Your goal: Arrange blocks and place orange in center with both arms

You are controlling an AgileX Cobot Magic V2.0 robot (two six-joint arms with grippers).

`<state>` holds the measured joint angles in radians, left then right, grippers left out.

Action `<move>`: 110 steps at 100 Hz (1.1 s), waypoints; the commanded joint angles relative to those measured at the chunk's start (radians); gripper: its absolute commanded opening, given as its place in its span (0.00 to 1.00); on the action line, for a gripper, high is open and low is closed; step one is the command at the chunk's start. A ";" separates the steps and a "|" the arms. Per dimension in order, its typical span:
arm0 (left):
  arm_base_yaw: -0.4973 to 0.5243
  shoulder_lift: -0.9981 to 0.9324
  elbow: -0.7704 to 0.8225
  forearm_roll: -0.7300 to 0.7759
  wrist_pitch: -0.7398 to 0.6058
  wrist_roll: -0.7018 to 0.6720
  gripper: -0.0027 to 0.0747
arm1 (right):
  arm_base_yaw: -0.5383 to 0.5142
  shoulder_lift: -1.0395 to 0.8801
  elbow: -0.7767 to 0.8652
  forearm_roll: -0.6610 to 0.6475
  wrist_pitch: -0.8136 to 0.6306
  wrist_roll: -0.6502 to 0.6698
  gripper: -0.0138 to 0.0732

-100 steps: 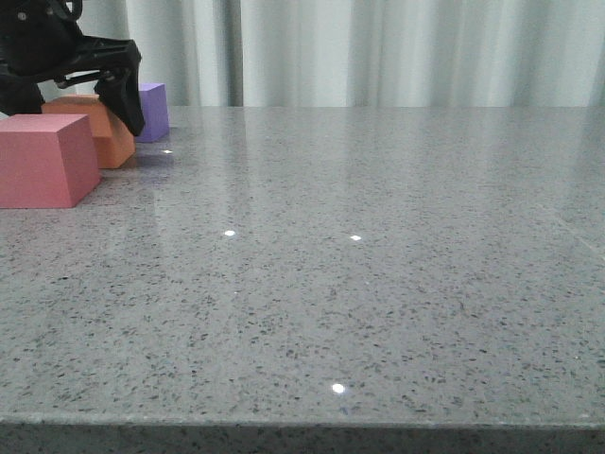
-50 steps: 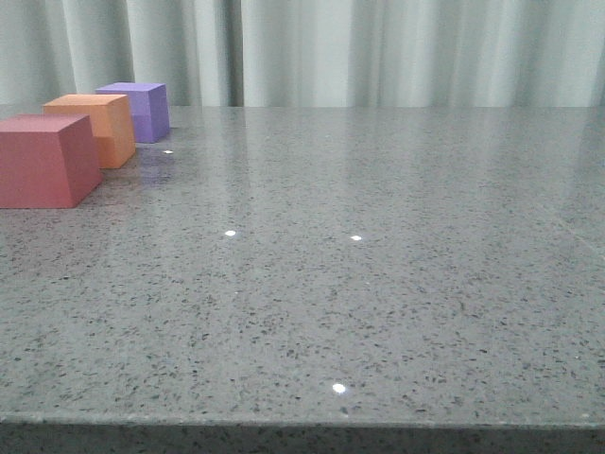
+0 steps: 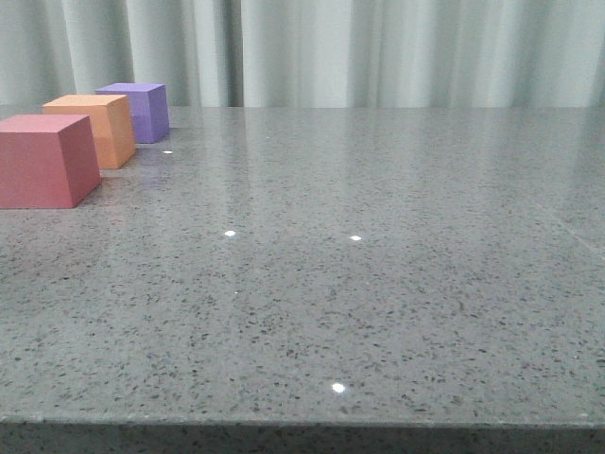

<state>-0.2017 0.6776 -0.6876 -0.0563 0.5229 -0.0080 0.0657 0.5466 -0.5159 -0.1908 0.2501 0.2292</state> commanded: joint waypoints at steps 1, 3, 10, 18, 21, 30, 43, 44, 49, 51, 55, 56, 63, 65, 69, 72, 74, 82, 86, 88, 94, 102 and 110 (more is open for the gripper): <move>0.001 -0.089 0.079 -0.005 -0.123 -0.011 0.89 | -0.006 -0.001 -0.024 -0.012 -0.083 -0.009 0.08; 0.001 -0.112 0.095 -0.005 -0.128 -0.011 0.88 | -0.006 -0.001 -0.024 -0.012 -0.083 -0.009 0.08; 0.001 -0.185 0.166 -0.005 -0.143 -0.011 0.87 | -0.006 -0.001 -0.024 -0.012 -0.083 -0.009 0.08; 0.001 -0.257 0.220 -0.005 -0.156 -0.011 0.80 | -0.006 -0.001 -0.024 -0.012 -0.083 -0.009 0.08; 0.001 -0.287 0.229 -0.005 -0.164 -0.011 0.75 | -0.006 -0.001 -0.024 -0.012 -0.083 -0.009 0.08; 0.001 -0.350 0.242 0.000 -0.171 -0.011 0.51 | -0.006 -0.001 -0.024 -0.012 -0.083 -0.009 0.08; 0.001 -0.380 0.243 0.002 -0.169 -0.011 0.10 | -0.006 -0.001 -0.024 -0.012 -0.083 -0.009 0.08; 0.001 -0.380 0.243 0.002 -0.169 -0.011 0.05 | -0.006 -0.001 -0.024 -0.012 -0.083 -0.009 0.08; 0.001 -0.380 0.243 0.004 -0.169 -0.011 0.01 | -0.006 -0.001 -0.024 -0.012 -0.083 -0.009 0.08; 0.001 -0.380 0.243 0.005 -0.169 -0.011 0.01 | -0.006 -0.001 -0.024 -0.012 -0.083 -0.009 0.08; 0.001 -0.380 0.243 0.005 -0.169 -0.011 0.01 | -0.006 -0.001 -0.024 -0.012 -0.083 -0.009 0.08; 0.001 -0.380 0.243 0.005 -0.169 -0.011 0.01 | -0.006 -0.001 -0.024 -0.012 -0.083 -0.009 0.08; 0.001 -0.380 0.243 0.005 -0.168 -0.011 0.01 | -0.006 -0.001 -0.024 -0.012 -0.083 -0.009 0.08; 0.001 -0.380 0.243 0.005 -0.168 -0.011 0.01 | -0.006 -0.001 -0.024 -0.012 -0.083 -0.009 0.08; 0.001 -0.380 0.243 0.005 -0.168 -0.011 0.01 | -0.006 -0.001 -0.024 -0.012 -0.083 -0.009 0.08; 0.001 -0.380 0.243 0.005 -0.168 -0.011 0.01 | -0.006 -0.001 -0.024 -0.012 -0.083 -0.009 0.08; 0.001 -0.380 0.243 0.005 -0.168 -0.011 0.01 | -0.006 -0.001 -0.024 -0.012 -0.083 -0.009 0.08; 0.001 -0.380 0.243 0.005 -0.168 -0.011 0.01 | -0.006 -0.001 -0.024 -0.012 -0.083 -0.009 0.08; 0.001 -0.380 0.243 0.005 -0.168 -0.011 0.01 | -0.006 -0.001 -0.024 -0.012 -0.083 -0.009 0.08; 0.001 -0.380 0.243 0.005 -0.168 -0.011 0.01 | -0.006 -0.001 -0.024 -0.012 -0.083 -0.009 0.08; 0.001 -0.380 0.243 0.005 -0.168 -0.011 0.01 | -0.006 -0.001 -0.024 -0.012 -0.083 -0.009 0.08; 0.001 -0.380 0.243 0.005 -0.168 -0.011 0.01 | -0.006 -0.001 -0.024 -0.012 -0.083 -0.009 0.08; 0.001 -0.380 0.243 0.005 -0.168 -0.011 0.01 | -0.006 -0.001 -0.024 -0.012 -0.083 -0.009 0.08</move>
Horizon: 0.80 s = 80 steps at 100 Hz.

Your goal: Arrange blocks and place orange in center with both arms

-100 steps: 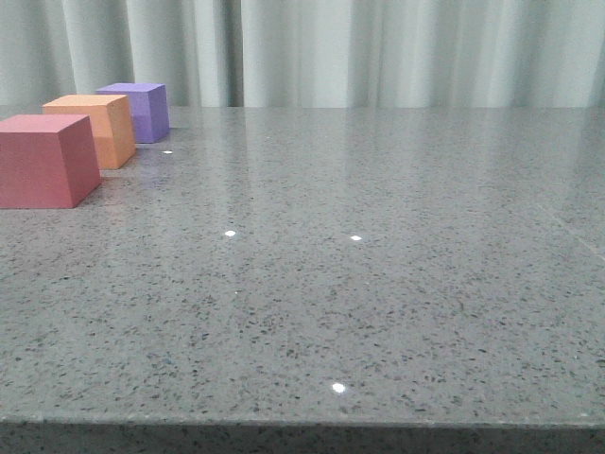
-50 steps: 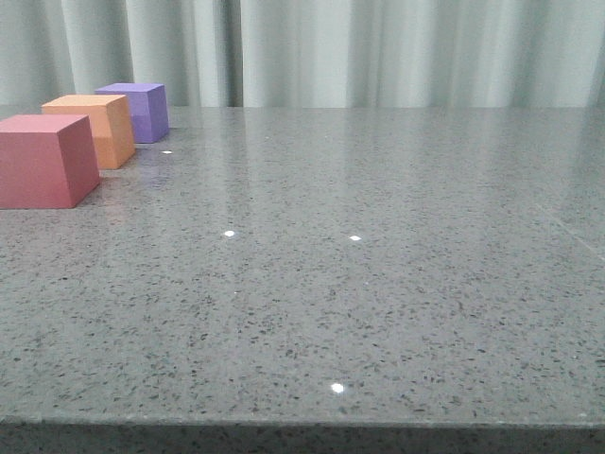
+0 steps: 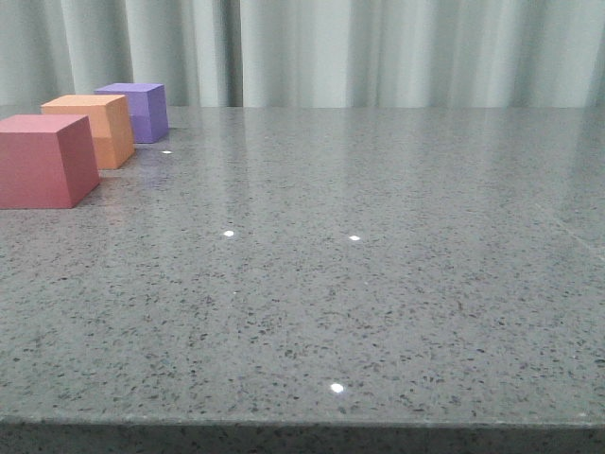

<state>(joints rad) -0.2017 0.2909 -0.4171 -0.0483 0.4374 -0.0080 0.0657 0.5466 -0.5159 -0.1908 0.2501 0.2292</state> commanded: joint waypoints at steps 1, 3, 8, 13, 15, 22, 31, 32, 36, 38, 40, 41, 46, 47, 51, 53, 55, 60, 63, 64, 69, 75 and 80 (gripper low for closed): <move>0.001 0.007 -0.027 -0.003 -0.082 -0.011 0.01 | -0.006 -0.001 -0.024 -0.012 -0.083 -0.009 0.08; 0.001 0.007 -0.027 -0.003 -0.082 -0.011 0.01 | -0.006 -0.001 -0.024 -0.012 -0.083 -0.009 0.08; 0.001 0.007 -0.027 -0.003 -0.082 -0.011 0.01 | -0.006 -0.001 -0.024 -0.012 -0.083 -0.009 0.08; 0.001 0.007 -0.027 -0.003 -0.082 -0.011 0.01 | -0.006 -0.001 -0.024 -0.012 -0.083 -0.009 0.08; 0.001 0.007 -0.025 -0.003 -0.086 -0.011 0.01 | -0.006 -0.001 -0.024 -0.012 -0.083 -0.009 0.08; 0.001 0.004 -0.009 -0.003 -0.093 -0.011 0.01 | -0.006 -0.001 -0.024 -0.012 -0.083 -0.009 0.08; 0.001 -0.013 0.023 0.008 -0.134 -0.011 0.01 | -0.006 -0.001 -0.024 -0.012 -0.083 -0.009 0.08; 0.001 -0.015 0.026 0.009 -0.145 -0.011 0.01 | -0.006 -0.001 -0.024 -0.012 -0.083 -0.009 0.08; 0.001 -0.029 0.051 0.011 -0.180 -0.011 0.01 | -0.006 -0.001 -0.024 -0.012 -0.083 -0.009 0.08; 0.001 -0.039 0.065 0.014 -0.193 -0.011 0.01 | -0.006 -0.001 -0.024 -0.012 -0.083 -0.009 0.08; 0.001 -0.050 0.075 0.015 -0.213 -0.011 0.01 | -0.006 -0.001 -0.024 -0.012 -0.083 -0.009 0.08; 0.001 -0.053 0.085 0.018 -0.226 -0.011 0.01 | -0.006 -0.001 -0.024 -0.012 -0.083 -0.009 0.08; 0.001 -0.083 0.124 0.028 -0.270 -0.011 0.01 | -0.006 -0.001 -0.024 -0.012 -0.083 -0.009 0.08; 0.001 -0.092 0.130 0.030 -0.275 -0.011 0.01 | -0.006 -0.001 -0.024 -0.012 -0.083 -0.009 0.08; 0.001 -0.121 0.165 0.038 -0.308 -0.011 0.01 | -0.006 -0.001 -0.024 -0.012 -0.083 -0.009 0.08; 0.001 -0.131 0.182 0.040 -0.321 -0.011 0.01 | -0.006 -0.001 -0.024 -0.012 -0.083 -0.009 0.08; 0.001 -0.147 0.199 0.040 -0.330 -0.011 0.01 | -0.006 -0.001 -0.024 -0.012 -0.083 -0.009 0.08; 0.001 -0.184 0.238 0.040 -0.348 -0.011 0.01 | -0.006 -0.001 -0.024 -0.012 -0.083 -0.009 0.08; 0.001 -0.211 0.260 0.048 -0.355 -0.011 0.01 | -0.006 -0.001 -0.024 -0.012 -0.083 -0.009 0.08; 0.001 -0.216 0.271 0.048 -0.358 -0.011 0.01 | -0.006 -0.001 -0.024 -0.012 -0.083 -0.009 0.08; 0.008 -0.255 0.309 0.048 -0.368 -0.011 0.01 | -0.006 -0.001 -0.024 -0.012 -0.083 -0.009 0.08; 0.030 -0.303 0.352 0.048 -0.386 -0.011 0.01 | -0.006 -0.001 -0.024 -0.012 -0.083 -0.009 0.08; 0.052 -0.335 0.393 0.043 -0.406 -0.011 0.01 | -0.006 -0.001 -0.024 -0.012 -0.083 -0.009 0.08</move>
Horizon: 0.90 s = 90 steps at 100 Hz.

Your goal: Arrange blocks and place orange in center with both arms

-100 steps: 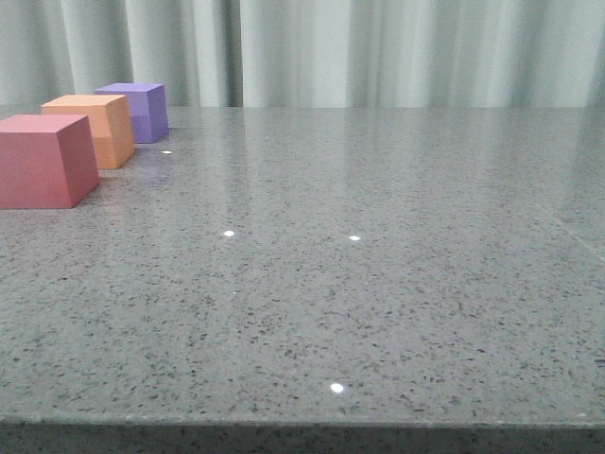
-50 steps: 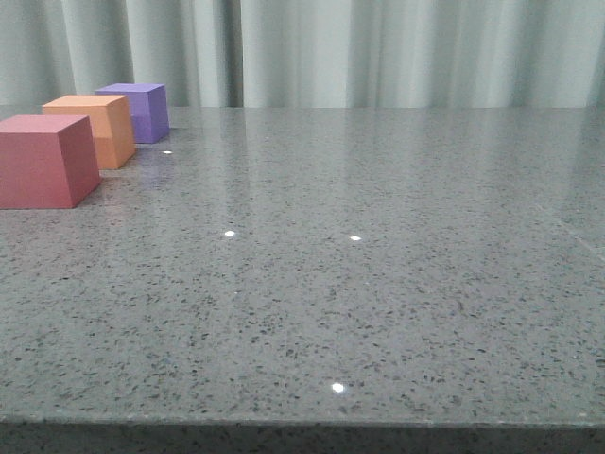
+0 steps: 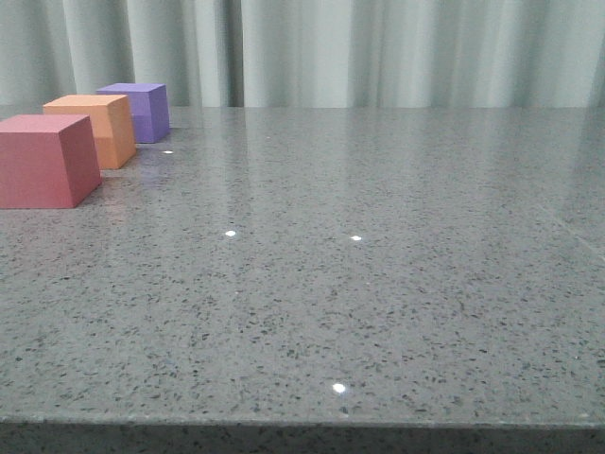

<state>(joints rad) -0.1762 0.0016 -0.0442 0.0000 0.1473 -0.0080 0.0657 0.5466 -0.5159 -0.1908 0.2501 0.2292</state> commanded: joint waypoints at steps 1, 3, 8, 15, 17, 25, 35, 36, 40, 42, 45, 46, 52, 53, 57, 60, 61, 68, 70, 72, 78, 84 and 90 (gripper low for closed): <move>0.029 -0.046 0.026 -0.006 -0.127 -0.011 0.01 | -0.006 -0.001 -0.024 -0.012 -0.083 -0.009 0.08; 0.039 -0.044 0.041 -0.006 -0.147 -0.011 0.01 | -0.006 -0.001 -0.024 -0.012 -0.084 -0.009 0.08; 0.060 -0.038 0.074 -0.006 -0.194 -0.011 0.01 | -0.006 -0.001 -0.024 -0.012 -0.082 -0.009 0.08; 0.080 -0.042 0.089 -0.006 -0.179 -0.011 0.01 | -0.006 -0.001 -0.024 -0.012 -0.083 -0.009 0.08; 0.082 -0.042 0.087 -0.007 -0.176 -0.011 0.01 | -0.006 -0.001 -0.024 -0.012 -0.081 -0.009 0.08; 0.085 -0.042 0.089 -0.007 -0.194 -0.011 0.01 | -0.006 -0.001 -0.024 -0.012 -0.084 -0.009 0.08; 0.085 -0.042 0.089 -0.007 -0.211 -0.011 0.01 | -0.006 -0.001 -0.024 -0.012 -0.084 -0.009 0.08; 0.085 -0.042 0.089 -0.007 -0.215 -0.011 0.01 | -0.006 -0.001 -0.024 -0.012 -0.084 -0.009 0.08; 0.085 -0.042 0.089 -0.007 -0.223 -0.011 0.01 | -0.006 -0.001 -0.024 -0.012 -0.084 -0.009 0.08; 0.085 -0.042 0.089 -0.007 -0.225 -0.011 0.01 | -0.006 -0.001 -0.024 -0.012 -0.084 -0.009 0.08; 0.085 -0.042 0.089 -0.007 -0.229 -0.011 0.01 | -0.006 -0.001 -0.024 -0.012 -0.084 -0.009 0.08; 0.085 -0.042 0.089 -0.007 -0.231 -0.011 0.01 | -0.006 -0.001 -0.024 -0.012 -0.084 -0.009 0.08; 0.085 -0.042 0.089 -0.007 -0.236 -0.011 0.01 | -0.006 -0.001 -0.024 -0.012 -0.084 -0.009 0.08; 0.085 -0.042 0.089 -0.007 -0.236 -0.011 0.01 | -0.006 -0.001 -0.024 -0.012 -0.084 -0.009 0.08; 0.085 -0.042 0.089 -0.007 -0.236 -0.011 0.01 | -0.006 -0.001 -0.024 -0.012 -0.084 -0.009 0.08; 0.085 -0.042 0.089 -0.007 -0.236 -0.011 0.01 | -0.006 -0.001 -0.024 -0.012 -0.084 -0.009 0.08; 0.085 -0.042 0.089 -0.007 -0.236 -0.011 0.01 | -0.006 -0.001 -0.024 -0.012 -0.084 -0.009 0.08; 0.085 -0.042 0.089 -0.007 -0.236 -0.011 0.01 | -0.006 -0.001 -0.024 -0.012 -0.084 -0.009 0.08; 0.085 -0.042 0.089 -0.007 -0.236 -0.011 0.01 | -0.006 -0.001 -0.024 -0.012 -0.084 -0.009 0.08; 0.085 -0.042 0.089 -0.007 -0.236 -0.011 0.01 | -0.006 -0.001 -0.024 -0.012 -0.084 -0.009 0.08; 0.085 -0.042 0.089 -0.007 -0.236 -0.011 0.01 | -0.006 -0.001 -0.024 -0.012 -0.084 -0.009 0.08; 0.085 -0.042 0.089 -0.007 -0.236 -0.011 0.01 | -0.006 -0.001 -0.024 -0.012 -0.084 -0.009 0.08; 0.085 -0.042 0.089 -0.007 -0.236 -0.011 0.01 | -0.006 -0.001 -0.024 -0.012 -0.084 -0.009 0.08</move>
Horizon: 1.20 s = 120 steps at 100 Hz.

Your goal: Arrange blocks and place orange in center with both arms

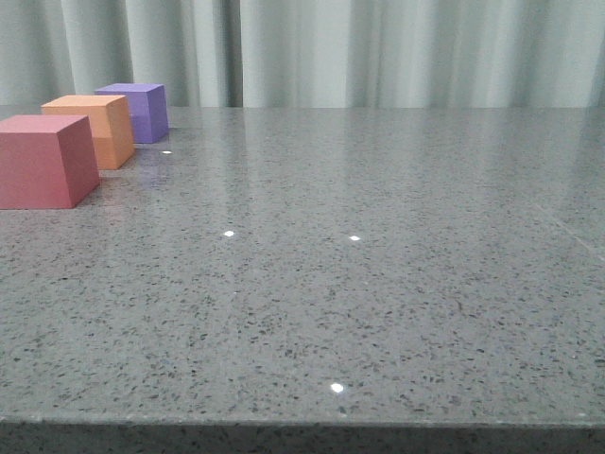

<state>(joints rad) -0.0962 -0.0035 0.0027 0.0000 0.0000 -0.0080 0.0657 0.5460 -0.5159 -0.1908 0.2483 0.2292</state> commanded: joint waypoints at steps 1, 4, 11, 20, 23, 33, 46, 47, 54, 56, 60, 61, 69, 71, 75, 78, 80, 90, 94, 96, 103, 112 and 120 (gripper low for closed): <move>0.005 -0.037 0.042 -0.007 -0.088 -0.011 0.01 | -0.006 0.000 -0.024 -0.012 -0.082 -0.009 0.08; 0.005 -0.037 0.042 -0.007 -0.088 -0.011 0.01 | -0.006 0.000 -0.024 -0.012 -0.082 -0.009 0.08; 0.005 -0.037 0.042 -0.007 -0.088 -0.011 0.01 | -0.006 0.000 -0.024 -0.012 -0.082 -0.009 0.08; 0.005 -0.037 0.042 -0.007 -0.088 -0.011 0.01 | -0.006 0.000 -0.024 -0.012 -0.082 -0.009 0.08; 0.005 -0.037 0.042 -0.007 -0.088 -0.011 0.01 | -0.006 0.000 -0.024 -0.012 -0.082 -0.009 0.08; 0.005 -0.037 0.042 -0.007 -0.088 -0.011 0.01 | -0.006 0.000 -0.024 -0.012 -0.082 -0.009 0.08; 0.005 -0.037 0.042 -0.007 -0.088 -0.011 0.01 | -0.006 -0.009 -0.010 -0.012 -0.084 -0.009 0.08; 0.005 -0.037 0.042 -0.007 -0.088 -0.011 0.01 | -0.006 -0.011 -0.008 -0.012 -0.084 -0.009 0.08; 0.005 -0.037 0.042 -0.007 -0.088 -0.011 0.01 | -0.006 -0.040 0.016 -0.012 -0.082 -0.009 0.08; 0.005 -0.037 0.042 -0.007 -0.088 -0.011 0.01 | -0.006 -0.053 0.026 -0.012 -0.083 -0.009 0.08; 0.005 -0.037 0.042 -0.007 -0.088 -0.011 0.01 | -0.006 -0.084 0.048 -0.009 -0.087 -0.009 0.08; 0.005 -0.037 0.042 -0.007 -0.088 -0.011 0.01 | -0.006 -0.089 0.053 -0.009 -0.090 -0.009 0.08; 0.005 -0.037 0.042 -0.007 -0.088 -0.011 0.01 | -0.006 -0.168 0.112 0.016 -0.122 -0.009 0.08; 0.005 -0.037 0.042 -0.007 -0.088 -0.011 0.01 | -0.006 -0.190 0.122 0.021 -0.136 -0.009 0.08; 0.005 -0.037 0.042 -0.007 -0.088 -0.011 0.01 | -0.006 -0.226 0.156 0.035 -0.162 -0.009 0.08; 0.005 -0.037 0.042 -0.007 -0.088 -0.011 0.01 | -0.006 -0.261 0.179 0.043 -0.180 -0.009 0.08; 0.005 -0.037 0.042 -0.007 -0.088 -0.011 0.01 | -0.006 -0.275 0.197 0.050 -0.193 -0.009 0.08; 0.005 -0.037 0.042 -0.007 -0.088 -0.011 0.01 | -0.006 -0.374 0.291 0.069 -0.256 -0.009 0.08; 0.005 -0.037 0.042 -0.007 -0.088 -0.011 0.01 | -0.006 -0.404 0.323 0.070 -0.284 -0.009 0.08; 0.005 -0.037 0.042 -0.007 -0.088 -0.011 0.01 | -0.006 -0.421 0.342 0.070 -0.297 -0.009 0.08; 0.005 -0.037 0.042 -0.007 -0.088 -0.011 0.01 | -0.006 -0.475 0.400 0.070 -0.332 -0.009 0.08; 0.005 -0.037 0.042 -0.007 -0.088 -0.011 0.01 | -0.006 -0.535 0.467 0.070 -0.366 -0.009 0.08; 0.005 -0.037 0.042 -0.007 -0.088 -0.011 0.01 | -0.006 -0.579 0.518 0.070 -0.399 -0.009 0.08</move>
<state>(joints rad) -0.0962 -0.0035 0.0027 0.0000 -0.0071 -0.0080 0.0650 0.0021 -0.0152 -0.1211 -0.0254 0.2292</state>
